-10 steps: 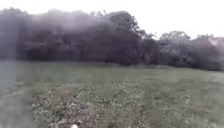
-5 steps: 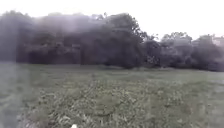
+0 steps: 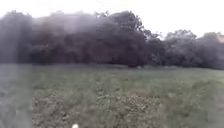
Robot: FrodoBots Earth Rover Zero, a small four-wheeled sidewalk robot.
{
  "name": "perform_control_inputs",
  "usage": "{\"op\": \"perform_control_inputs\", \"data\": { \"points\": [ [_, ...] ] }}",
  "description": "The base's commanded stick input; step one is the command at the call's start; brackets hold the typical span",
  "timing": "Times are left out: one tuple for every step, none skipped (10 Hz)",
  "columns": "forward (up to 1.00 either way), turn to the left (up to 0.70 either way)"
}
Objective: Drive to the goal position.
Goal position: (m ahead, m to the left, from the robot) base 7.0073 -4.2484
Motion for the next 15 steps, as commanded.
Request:
{"op": "perform_control_inputs", "data": {
  "points": [
    [0.70,0.00],
    [0.70,0.00],
    [0.70,0.00],
    [0.70,0.00],
    [0.70,0.00],
    [0.70,0.00],
    [0.70,0.00],
    [0.70,0.00],
    [0.70,0.00],
    [0.70,0.00],
    [0.70,0.00],
    [0.70,0.00],
    [0.70,0.00],
    [0.70,0.00],
    [0.70,0.00]
  ]
}}
